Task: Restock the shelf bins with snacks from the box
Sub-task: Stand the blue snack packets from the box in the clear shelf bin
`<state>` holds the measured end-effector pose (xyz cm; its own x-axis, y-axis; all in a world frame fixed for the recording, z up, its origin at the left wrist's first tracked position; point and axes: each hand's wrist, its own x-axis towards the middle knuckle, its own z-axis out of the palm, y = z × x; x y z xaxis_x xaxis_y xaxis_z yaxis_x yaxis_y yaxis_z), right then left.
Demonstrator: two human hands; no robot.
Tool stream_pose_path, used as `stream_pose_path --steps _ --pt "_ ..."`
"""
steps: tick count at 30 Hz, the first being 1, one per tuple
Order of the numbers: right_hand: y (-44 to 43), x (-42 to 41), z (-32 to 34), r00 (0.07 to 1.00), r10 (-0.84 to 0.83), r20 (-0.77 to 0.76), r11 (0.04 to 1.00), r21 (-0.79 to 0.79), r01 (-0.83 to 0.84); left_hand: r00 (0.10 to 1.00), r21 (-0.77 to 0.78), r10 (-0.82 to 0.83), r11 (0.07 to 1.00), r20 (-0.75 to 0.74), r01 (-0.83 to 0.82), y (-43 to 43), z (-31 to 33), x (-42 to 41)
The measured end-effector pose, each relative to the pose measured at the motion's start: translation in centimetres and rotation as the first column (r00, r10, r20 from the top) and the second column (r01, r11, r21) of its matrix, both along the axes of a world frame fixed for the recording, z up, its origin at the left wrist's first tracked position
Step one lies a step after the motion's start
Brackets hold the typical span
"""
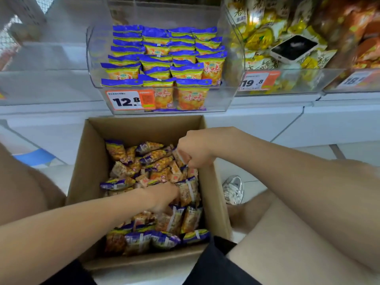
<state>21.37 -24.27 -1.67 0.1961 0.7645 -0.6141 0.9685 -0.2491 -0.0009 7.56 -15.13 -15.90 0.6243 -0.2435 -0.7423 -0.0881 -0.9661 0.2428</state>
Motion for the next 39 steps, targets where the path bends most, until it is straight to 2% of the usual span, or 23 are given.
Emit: stream_pose_path --steps 3,6,9,13,14,15,17,18,19,20,21,23,24,26,28,31,32,33,35,36,37,39 --pt "0.1 0.8 0.4 1.0 -0.03 0.004 0.999 0.024 0.03 0.995 -0.021 0.104 0.994 -0.012 -0.104 0.3 -0.1 0.5" --pt "0.2 1.3 0.9 0.998 -0.06 -0.01 0.998 0.019 0.061 0.942 -0.167 0.333 0.932 0.049 -0.321 1.3 2.0 1.7" --pt "0.1 2.0 3.0 0.998 -0.041 -0.042 0.999 0.031 0.043 0.812 -0.328 0.556 0.811 0.176 -0.484 2.6 6.0 3.2" --pt "-1.3 2.8 6.0 0.992 -0.083 -0.091 0.983 0.155 0.097 0.565 -0.505 0.787 0.603 0.248 -0.617 4.1 12.9 3.9" --pt "-1.6 2.9 6.2 0.988 -0.081 -0.128 0.972 0.207 0.107 0.5 -0.555 0.833 0.538 0.237 -0.634 4.6 14.3 4.0" --pt "-1.8 3.0 6.4 0.983 -0.077 -0.169 0.955 0.272 0.121 0.423 -0.618 0.89 0.429 0.167 -0.659 5.0 15.7 4.1" --pt "-1.7 3.0 6.7 0.965 -0.06 -0.254 0.88 0.444 0.171 0.265 -0.692 0.952 0.087 -0.155 -0.717 5.6 18.5 4.1" --pt "-1.7 3.1 7.1 0.95 -0.059 -0.305 0.815 0.536 0.222 0.219 -0.691 0.929 -0.052 -0.299 -0.721 5.8 19.7 3.9" --pt "-1.6 3.1 7.8 0.931 -0.078 -0.358 0.737 0.608 0.295 0.201 -0.686 0.91 -0.114 -0.362 -0.719 5.9 20.7 3.9" --pt "-1.5 3.5 8.4 0.908 -0.11 -0.403 0.664 0.65 0.369 0.191 -0.69 0.918 -0.112 -0.348 -0.715 6.1 21.4 3.9" --pt "-1.6 3.8 9.0 0.88 -0.152 -0.45 0.609 0.659 0.442 0.181 -0.706 0.944 -0.07 -0.274 -0.705 6.1 22.0 3.9" --pt "-1.8 4.6 10.0 0.808 -0.204 -0.553 0.551 0.617 0.562 0.132 -0.774 0.986 0.006 -0.101 -0.633 6.1 22.9 3.9" --pt "-1.9 4.9 10.3 0.774 -0.21 -0.597 0.531 0.595 0.603 0.123 -0.82 0.99 0.011 -0.073 -0.573 6.0 23.2 4.0" --pt "-2.2 4.9 10.7 0.723 -0.241 -0.647 0.519 0.543 0.66 0.166 -0.872 0.985 0.046 -0.041 -0.488 5.7 23.6 3.9" --pt "-2.2 4.9 10.8 0.678 -0.256 -0.689 0.508 0.501 0.701 0.23 -0.88 0.972 0.148 0.046 -0.451 5.6 23.7 3.9" --pt "-2.1 5.1 11.0 0.62 -0.203 -0.758 0.473 0.478 0.74 0.242 -0.903 0.963 0.202 0.114 -0.379 5.7 23.7 4.2" --pt "-2.1 5.5 11.2 0.618 -0.185 -0.764 0.441 0.497 0.747 0.232 -0.898 0.955 0.26 0.185 -0.355 5.8 23.6 4.4" --pt "-2.1 6.0 11.4 0.634 -0.182 -0.752 0.396 0.534 0.747 0.216 -0.863 0.925 0.372 0.313 -0.342 6.0 23.4 4.6" --pt "-2.6 7.2 11.5 0.726 -0.234 -0.647 0.29 0.666 0.687 0.189 -0.674 0.755 0.648 0.628 -0.354 6.5 22.9 4.8" --pt "-2.9 8.0 11.4 0.799 -0.322 -0.508 0.244 0.771 0.588 0.202 -0.555 0.643 0.751 0.739 -0.358 6.7 22.6 4.8" --pt "-3.2 8.7 11.3 0.845 -0.42 -0.331 0.236 0.859 0.454 0.238 -0.453 0.549 0.816 0.801 -0.36 7.0 22.1 4.8" --pt "-3.4 10.1 10.9 0.837 -0.542 -0.07 0.301 0.914 0.271 0.342 -0.274 0.414 0.879 0.844 -0.39 7.5 21.1 4.7"
